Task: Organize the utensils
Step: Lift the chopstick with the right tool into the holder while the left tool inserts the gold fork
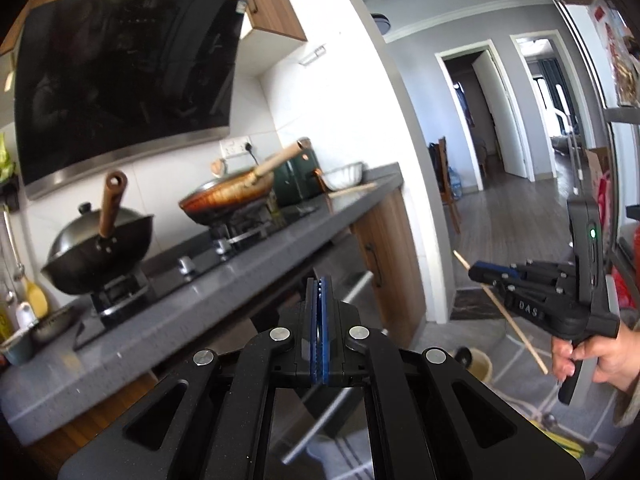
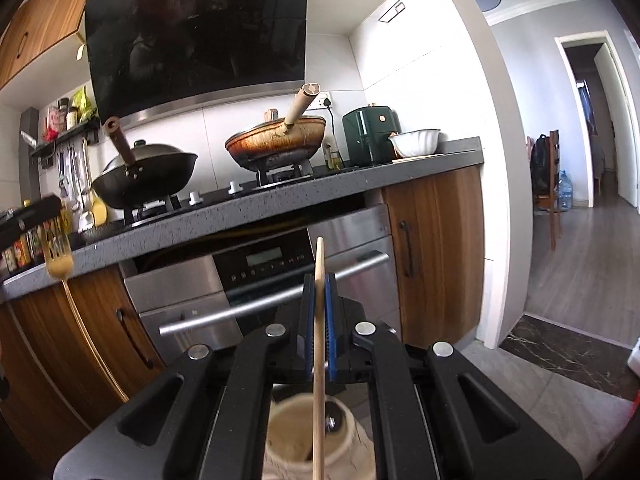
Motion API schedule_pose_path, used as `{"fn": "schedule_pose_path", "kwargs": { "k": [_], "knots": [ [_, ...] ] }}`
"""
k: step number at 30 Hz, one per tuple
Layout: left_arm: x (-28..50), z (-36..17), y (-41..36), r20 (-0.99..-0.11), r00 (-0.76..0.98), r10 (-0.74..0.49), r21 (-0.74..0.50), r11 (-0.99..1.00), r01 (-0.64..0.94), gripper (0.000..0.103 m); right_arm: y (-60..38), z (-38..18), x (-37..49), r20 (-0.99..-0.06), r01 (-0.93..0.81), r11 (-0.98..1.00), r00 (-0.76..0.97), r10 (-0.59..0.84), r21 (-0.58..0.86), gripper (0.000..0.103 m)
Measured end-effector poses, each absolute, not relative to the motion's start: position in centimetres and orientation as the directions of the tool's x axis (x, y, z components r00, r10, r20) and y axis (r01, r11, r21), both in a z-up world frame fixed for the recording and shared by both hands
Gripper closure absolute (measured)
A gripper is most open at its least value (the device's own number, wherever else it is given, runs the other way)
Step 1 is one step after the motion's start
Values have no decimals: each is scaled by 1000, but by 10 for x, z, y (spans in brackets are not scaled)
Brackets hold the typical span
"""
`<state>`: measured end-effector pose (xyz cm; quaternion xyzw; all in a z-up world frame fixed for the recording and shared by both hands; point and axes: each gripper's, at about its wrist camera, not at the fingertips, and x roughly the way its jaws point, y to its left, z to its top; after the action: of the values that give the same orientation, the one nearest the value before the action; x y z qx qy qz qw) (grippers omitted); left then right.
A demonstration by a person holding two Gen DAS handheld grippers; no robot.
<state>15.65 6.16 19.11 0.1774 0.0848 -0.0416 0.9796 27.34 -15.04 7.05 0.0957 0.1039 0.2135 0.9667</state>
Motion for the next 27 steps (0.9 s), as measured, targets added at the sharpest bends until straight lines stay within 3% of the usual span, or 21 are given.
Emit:
{"fn": "schedule_pose_path", "kwargs": {
  "k": [5,16,27],
  "knots": [
    [168,204,55,-99,995,26,421,907,18,101,-146,75,296,-111,-404,872,888,447,277,98],
    [214,154,55,-204,979,5,416,906,82,101,-135,51,320,-88,-399,872,895,438,283,98],
    [221,140,56,-229,973,-17,412,904,113,101,-136,45,328,-52,-359,878,918,394,316,98]
  ]
}}
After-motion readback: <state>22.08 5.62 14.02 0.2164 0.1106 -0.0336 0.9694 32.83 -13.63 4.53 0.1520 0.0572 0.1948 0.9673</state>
